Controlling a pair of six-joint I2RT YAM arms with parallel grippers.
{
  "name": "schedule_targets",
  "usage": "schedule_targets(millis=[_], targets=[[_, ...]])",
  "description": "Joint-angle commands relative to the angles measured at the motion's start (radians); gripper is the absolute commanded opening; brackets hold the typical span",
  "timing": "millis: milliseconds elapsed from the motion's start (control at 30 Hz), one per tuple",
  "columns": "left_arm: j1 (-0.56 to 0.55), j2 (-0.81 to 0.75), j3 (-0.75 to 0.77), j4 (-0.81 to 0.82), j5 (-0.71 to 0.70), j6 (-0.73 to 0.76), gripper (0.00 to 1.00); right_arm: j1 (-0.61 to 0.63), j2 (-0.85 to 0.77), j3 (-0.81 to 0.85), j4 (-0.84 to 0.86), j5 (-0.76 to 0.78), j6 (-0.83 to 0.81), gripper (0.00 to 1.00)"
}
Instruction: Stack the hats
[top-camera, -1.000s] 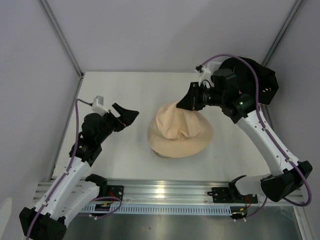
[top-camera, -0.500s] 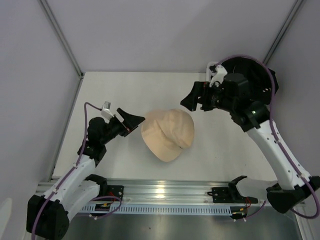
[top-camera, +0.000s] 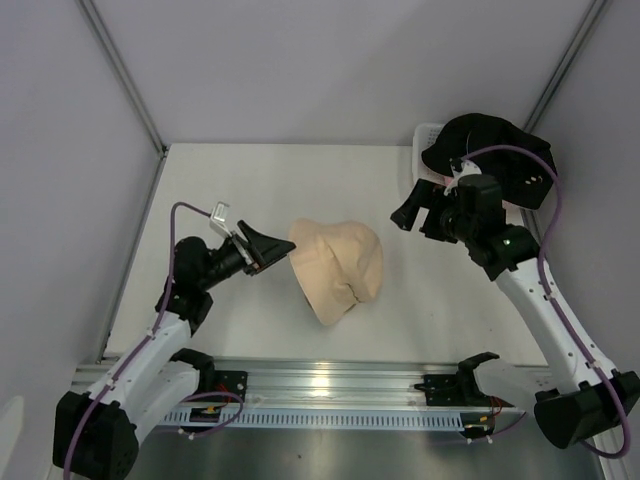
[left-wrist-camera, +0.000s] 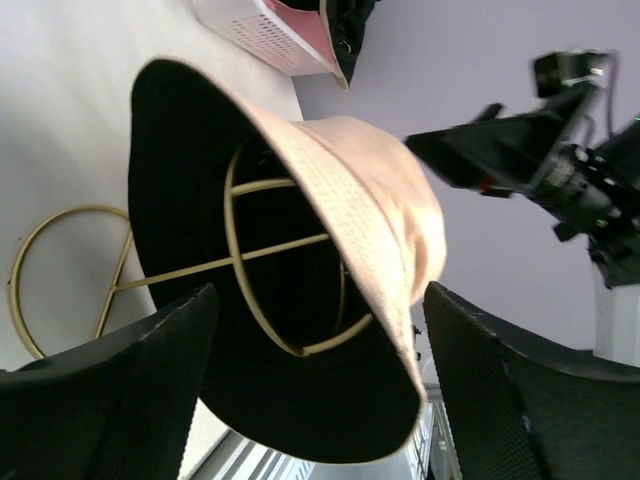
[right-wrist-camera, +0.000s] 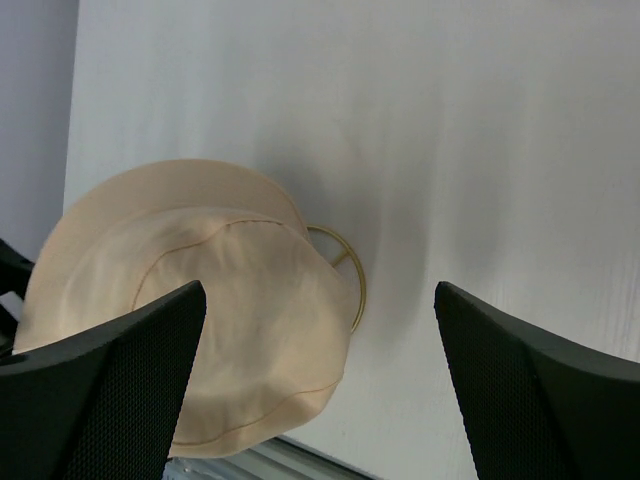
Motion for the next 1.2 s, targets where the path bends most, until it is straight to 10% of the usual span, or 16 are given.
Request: schedule_targets(millis=[0,433,633,967,1167], targets=[[0.008,-0.046,0.083,-0.04,0.036,0.066,0.84,-0.003,0.004,-0.009,0.077,-0.028,0.033,0.99],[-0.064,0.097,0.145,-0.005,0.055,0.074,0.65,-0.002,0.079,-0.021,0.12,-0.073,0.04,0.99],[-0.08,0.088,0.162,-0.069,-0.003,0.088,0.02,-0.003,0.084,-0.024,0.117,-0.066,0.036,1.0],[-0.063,-0.095,0.015,-0.132,-0.177,0.077,0.01,-0.003,0.084,-0.036,0.112,-0.057,0.022,1.0],[-0.048,-0.071,-0.264,0.18,-0.157,0.034,0.01,-0.008,0.102,-0.059,0.12,-0.001,0.013,1.0]])
